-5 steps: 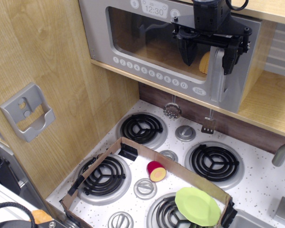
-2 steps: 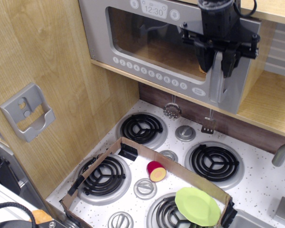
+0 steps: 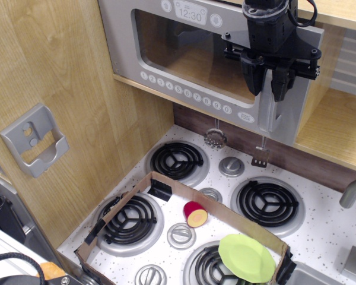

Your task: Open microwave

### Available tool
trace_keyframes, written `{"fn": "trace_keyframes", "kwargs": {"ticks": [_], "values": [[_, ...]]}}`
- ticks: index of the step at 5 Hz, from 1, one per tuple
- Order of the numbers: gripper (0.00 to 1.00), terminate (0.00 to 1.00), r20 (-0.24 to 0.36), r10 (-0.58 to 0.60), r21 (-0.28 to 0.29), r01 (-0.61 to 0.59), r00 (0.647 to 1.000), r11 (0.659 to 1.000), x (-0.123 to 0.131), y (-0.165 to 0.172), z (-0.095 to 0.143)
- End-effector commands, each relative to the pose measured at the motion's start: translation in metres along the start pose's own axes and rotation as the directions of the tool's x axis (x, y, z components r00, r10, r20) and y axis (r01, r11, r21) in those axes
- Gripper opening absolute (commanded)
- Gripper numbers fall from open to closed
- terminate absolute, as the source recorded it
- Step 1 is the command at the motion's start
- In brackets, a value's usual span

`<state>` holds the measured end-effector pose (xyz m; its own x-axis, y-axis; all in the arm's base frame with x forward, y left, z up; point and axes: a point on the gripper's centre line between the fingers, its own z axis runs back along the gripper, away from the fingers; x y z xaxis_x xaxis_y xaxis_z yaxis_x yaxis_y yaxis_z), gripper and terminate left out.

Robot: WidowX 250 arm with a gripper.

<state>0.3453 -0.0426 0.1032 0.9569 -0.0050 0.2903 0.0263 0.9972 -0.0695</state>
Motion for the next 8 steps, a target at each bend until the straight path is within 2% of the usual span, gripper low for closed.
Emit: {"fn": "trace_keyframes", "kwargs": {"ticks": [1,2,4,5,6,7,8], "values": [[1.00,0.00,0.020,0.063,0.030,-0.063,0.998,0.998,0.001,0.011,0.021],[1.00,0.00,0.023,0.089,0.054,-0.091,0.996,0.994,-0.008,0.013,0.025],[1.00,0.00,0.037,0.185,0.091,-0.187,0.982,0.978,-0.045,0.023,0.035],[1.00,0.00,0.007,0.265,0.115,-0.264,0.964,0.958,-0.055,0.014,0.041],[1.00,0.00,-0.067,0.387,0.131,-0.376,0.920,0.917,-0.063,-0.011,0.052],[1.00,0.00,-0.130,0.398,0.116,-0.385,0.908,0.916,-0.055,-0.043,0.066],[1.00,0.00,-0.146,0.235,0.077,-0.225,0.961,0.971,-0.064,-0.069,0.065]]}}
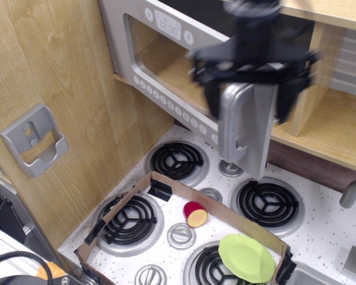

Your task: Open microwave

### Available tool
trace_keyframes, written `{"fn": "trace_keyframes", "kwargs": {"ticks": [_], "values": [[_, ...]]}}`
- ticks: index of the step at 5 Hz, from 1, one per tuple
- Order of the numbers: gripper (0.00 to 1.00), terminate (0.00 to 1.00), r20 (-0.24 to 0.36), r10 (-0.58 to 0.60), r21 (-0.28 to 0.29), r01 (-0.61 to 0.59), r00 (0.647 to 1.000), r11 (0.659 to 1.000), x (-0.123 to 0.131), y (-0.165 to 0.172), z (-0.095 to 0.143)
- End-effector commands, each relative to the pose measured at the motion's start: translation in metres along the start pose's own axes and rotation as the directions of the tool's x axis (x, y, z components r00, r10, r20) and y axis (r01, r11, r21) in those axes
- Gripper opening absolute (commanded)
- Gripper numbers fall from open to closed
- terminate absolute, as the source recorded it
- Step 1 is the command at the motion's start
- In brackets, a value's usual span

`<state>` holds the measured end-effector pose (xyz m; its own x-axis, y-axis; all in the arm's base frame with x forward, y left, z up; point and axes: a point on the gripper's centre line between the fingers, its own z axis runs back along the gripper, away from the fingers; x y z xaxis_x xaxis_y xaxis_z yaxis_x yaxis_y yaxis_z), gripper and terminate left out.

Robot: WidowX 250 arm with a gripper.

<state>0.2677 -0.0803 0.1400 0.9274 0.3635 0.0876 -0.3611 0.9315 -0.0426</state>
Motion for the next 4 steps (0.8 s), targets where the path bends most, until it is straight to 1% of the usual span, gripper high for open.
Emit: {"fn": "trace_keyframes", "kwargs": {"ticks": [1,2,3,4], "values": [[1.00,0.00,0.075,-0.271,-0.074,0.276,0.960,0.958,-0.033,-0.039,0.003],[1.00,0.00,0.162,-0.320,-0.094,0.337,0.933,0.937,-0.029,-0.063,-0.004],[1.00,0.00,0.222,-0.348,-0.112,0.378,0.911,0.919,-0.009,-0.094,-0.006],[1.00,0.00,0.206,-0.507,-0.092,0.533,0.837,0.841,0.017,-0.104,-0.014]]}}
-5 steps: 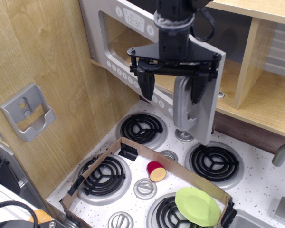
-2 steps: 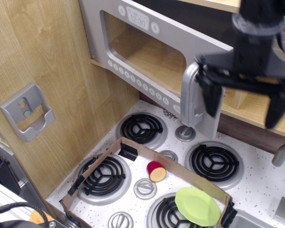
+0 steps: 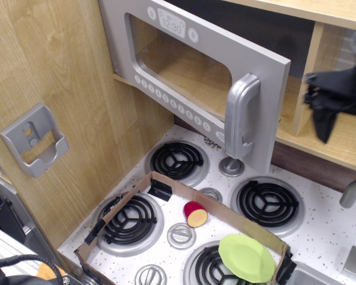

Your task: Open microwave

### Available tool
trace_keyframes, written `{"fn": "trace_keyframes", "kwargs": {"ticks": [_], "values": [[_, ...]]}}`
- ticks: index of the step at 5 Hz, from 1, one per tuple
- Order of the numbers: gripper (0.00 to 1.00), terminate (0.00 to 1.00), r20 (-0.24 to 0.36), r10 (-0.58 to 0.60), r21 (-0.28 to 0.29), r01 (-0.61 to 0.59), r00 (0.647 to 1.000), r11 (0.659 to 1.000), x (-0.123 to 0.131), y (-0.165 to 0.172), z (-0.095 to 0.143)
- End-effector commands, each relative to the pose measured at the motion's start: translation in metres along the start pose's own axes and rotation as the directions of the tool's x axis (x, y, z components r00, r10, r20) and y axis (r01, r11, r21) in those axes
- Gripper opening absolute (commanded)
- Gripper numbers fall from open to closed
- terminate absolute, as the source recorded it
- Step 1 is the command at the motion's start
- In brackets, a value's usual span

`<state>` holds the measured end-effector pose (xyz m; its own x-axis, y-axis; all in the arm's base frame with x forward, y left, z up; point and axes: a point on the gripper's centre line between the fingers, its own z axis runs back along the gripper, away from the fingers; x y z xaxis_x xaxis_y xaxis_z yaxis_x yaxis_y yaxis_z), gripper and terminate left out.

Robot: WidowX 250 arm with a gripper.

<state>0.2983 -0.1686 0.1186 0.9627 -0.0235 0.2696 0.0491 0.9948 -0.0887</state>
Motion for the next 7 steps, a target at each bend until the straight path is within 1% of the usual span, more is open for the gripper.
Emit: {"fn": "trace_keyframes", "kwargs": {"ticks": [1,2,3,4,5,6,7], "values": [[1.00,0.00,0.007,-0.233,-0.072,0.233,0.972,0.970,0.045,0.004,-0.004],[1.00,0.00,0.036,-0.198,-0.041,0.199,0.980,0.979,0.041,0.027,-0.011],[1.00,0.00,0.020,-0.119,-0.056,0.120,0.993,0.991,0.030,0.051,-0.018],[1.00,0.00,-0.007,-0.056,-0.084,0.056,0.998,0.995,0.023,0.081,-0.026],[1.00,0.00,0.008,-0.032,-0.052,0.033,0.999,0.998,0.003,0.106,-0.028],[1.00,0.00,0.003,0.005,-0.002,-0.005,1.000,1.000,-0.021,0.123,-0.028],[1.00,0.00,0.007,0.022,0.055,-0.022,1.000,0.998,-0.035,0.144,-0.023]]}}
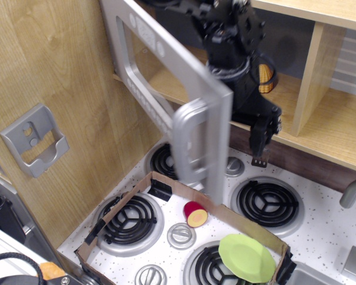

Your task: Open microwave

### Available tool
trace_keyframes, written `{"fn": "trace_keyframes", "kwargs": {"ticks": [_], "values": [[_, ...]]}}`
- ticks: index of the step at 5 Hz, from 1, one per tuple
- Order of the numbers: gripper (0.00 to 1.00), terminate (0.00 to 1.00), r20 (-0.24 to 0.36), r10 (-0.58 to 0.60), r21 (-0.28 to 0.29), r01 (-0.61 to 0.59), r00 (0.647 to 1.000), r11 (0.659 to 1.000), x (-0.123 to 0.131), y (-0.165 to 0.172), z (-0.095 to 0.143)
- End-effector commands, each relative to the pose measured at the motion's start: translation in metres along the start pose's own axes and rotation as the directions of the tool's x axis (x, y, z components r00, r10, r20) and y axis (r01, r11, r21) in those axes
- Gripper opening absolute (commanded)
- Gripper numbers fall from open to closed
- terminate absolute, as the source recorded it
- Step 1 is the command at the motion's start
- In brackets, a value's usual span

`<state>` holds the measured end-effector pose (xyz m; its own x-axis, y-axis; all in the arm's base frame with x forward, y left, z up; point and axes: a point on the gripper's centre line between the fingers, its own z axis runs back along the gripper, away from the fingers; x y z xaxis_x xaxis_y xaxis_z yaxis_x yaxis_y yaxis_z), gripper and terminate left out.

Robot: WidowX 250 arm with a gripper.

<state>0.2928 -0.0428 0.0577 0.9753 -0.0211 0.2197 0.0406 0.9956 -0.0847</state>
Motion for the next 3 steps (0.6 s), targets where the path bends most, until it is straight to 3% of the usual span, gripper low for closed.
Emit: {"fn": "trace_keyframes", "kwargs": {"ticks": [1,2,3], "values": [[1.00,0.00,0.023,0.012,0.032,-0.012,1.000,0.999,-0.009,0.025,0.024],[1.00,0.00,0.031,-0.024,0.087,0.021,0.999,0.996,-0.009,0.030,0.030],[1.00,1.00,-0.004,-0.010,0.077,0.010,1.000,0.997,-0.007,0.039,0.032]]}}
